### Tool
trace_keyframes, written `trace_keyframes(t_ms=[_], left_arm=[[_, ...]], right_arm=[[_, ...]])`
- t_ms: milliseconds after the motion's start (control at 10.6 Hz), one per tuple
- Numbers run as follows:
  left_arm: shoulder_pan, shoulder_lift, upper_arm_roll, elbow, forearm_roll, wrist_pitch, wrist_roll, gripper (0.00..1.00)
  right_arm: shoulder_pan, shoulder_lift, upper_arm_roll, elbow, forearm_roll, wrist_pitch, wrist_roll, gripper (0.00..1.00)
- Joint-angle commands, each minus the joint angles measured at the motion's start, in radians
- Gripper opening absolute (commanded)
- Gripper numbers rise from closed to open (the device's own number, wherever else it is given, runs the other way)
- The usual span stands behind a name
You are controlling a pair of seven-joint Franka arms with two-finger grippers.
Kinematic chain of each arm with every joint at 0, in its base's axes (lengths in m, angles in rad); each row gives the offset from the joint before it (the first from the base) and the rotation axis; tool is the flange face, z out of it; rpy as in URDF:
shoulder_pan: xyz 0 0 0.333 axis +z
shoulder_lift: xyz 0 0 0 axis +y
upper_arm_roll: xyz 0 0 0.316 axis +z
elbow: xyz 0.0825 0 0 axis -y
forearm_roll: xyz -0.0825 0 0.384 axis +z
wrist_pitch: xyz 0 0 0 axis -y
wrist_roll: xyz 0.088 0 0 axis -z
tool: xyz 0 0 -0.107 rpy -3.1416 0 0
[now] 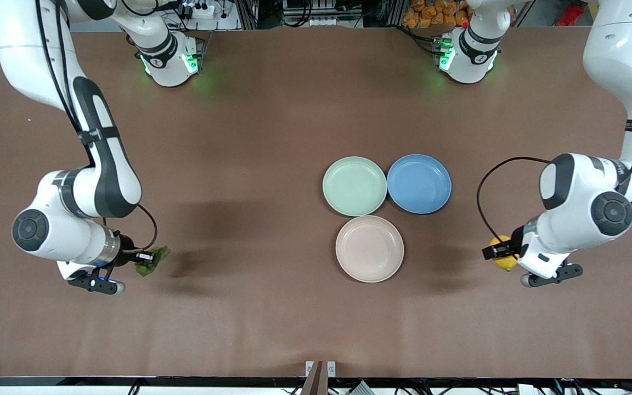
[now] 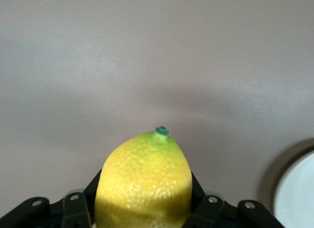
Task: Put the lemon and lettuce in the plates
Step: 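Carry the lemon to the white plate while the right gripper carries lettuce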
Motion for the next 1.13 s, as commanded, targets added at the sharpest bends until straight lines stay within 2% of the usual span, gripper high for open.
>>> trace_keyframes(t_ms=[0,94,377,565,848,942,1036], left_arm=[[-0.070,0.016,0.004,0.044,-0.074,0.003,-0.094,0.00],[-0.104,0.036,0.004,0.069,-0.108,0.020,-0.115,0.00],[-0.191,0.096,0.005,0.074,-0.123,0.184,-0.221,0.00],[-0.256,0.137,0.010,0.070,-0.122,0.296,-0.302,0.00],[-0.366,0.185,0.034,0.072,-0.111,0.391,-0.417,0.00],[-0.418,0.185,0.089,0.069,-0.111,0.396,-0.431,0.45],[-0.478,0.192,0.146,0.069,-0.109,0.398,-0.432,0.81]], right_arm=[[0.038,-0.017,0.028,0.054,0.016,-0.084,0.128,0.00],[0.039,-0.033,0.069,0.057,0.016,-0.092,0.194,0.00],[0.070,-0.037,0.206,0.057,-0.002,-0.087,0.430,0.00],[0.177,-0.033,0.208,0.058,-0.021,-0.060,0.597,0.00],[0.325,-0.016,0.206,0.048,-0.036,0.048,0.795,0.00],[0.375,-0.010,0.208,0.048,-0.056,0.062,0.864,0.00],[0.424,0.001,0.206,0.048,-0.065,0.080,0.922,0.00]])
